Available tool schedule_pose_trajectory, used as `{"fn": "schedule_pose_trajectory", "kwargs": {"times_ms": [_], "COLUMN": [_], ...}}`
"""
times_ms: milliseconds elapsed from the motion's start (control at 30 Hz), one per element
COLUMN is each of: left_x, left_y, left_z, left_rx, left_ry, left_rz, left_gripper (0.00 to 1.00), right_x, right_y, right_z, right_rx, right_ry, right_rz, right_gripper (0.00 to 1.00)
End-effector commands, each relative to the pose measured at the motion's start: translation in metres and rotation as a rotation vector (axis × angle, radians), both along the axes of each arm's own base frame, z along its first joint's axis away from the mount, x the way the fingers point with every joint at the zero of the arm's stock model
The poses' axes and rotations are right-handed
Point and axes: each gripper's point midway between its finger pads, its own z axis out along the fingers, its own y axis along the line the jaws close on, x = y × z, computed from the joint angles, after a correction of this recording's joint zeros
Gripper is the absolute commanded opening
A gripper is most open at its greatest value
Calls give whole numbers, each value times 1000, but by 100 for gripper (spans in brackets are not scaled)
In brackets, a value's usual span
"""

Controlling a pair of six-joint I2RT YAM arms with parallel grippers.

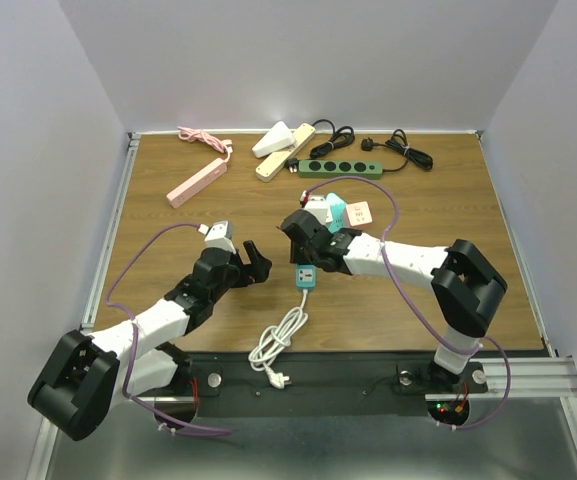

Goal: Insert the plug

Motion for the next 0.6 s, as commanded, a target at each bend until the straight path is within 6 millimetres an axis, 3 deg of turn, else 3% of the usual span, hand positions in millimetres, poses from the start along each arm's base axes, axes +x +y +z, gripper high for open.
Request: {"fn": "schedule_pose_trajectory", "kwargs": {"times_ms": [0, 367, 567], "left_x": [1, 2, 1], "left_y": [3, 2, 2], "left_z": [6, 6, 6], "left_rx": [-6, -10, -11], "left_ry": [-42, -43, -42], "left_rz": [-7, -12, -14], "left_gripper": [99, 99, 99], "right_x": [7, 9, 5], "right_y": [-3, -18, -15], "right_z": [13, 29, 14], "right_rx": [-7, -15, -28], "right_ry": [-45, -94, -56], "right_rz": [-57, -106, -93], "right_gripper": [1, 1, 0]}}
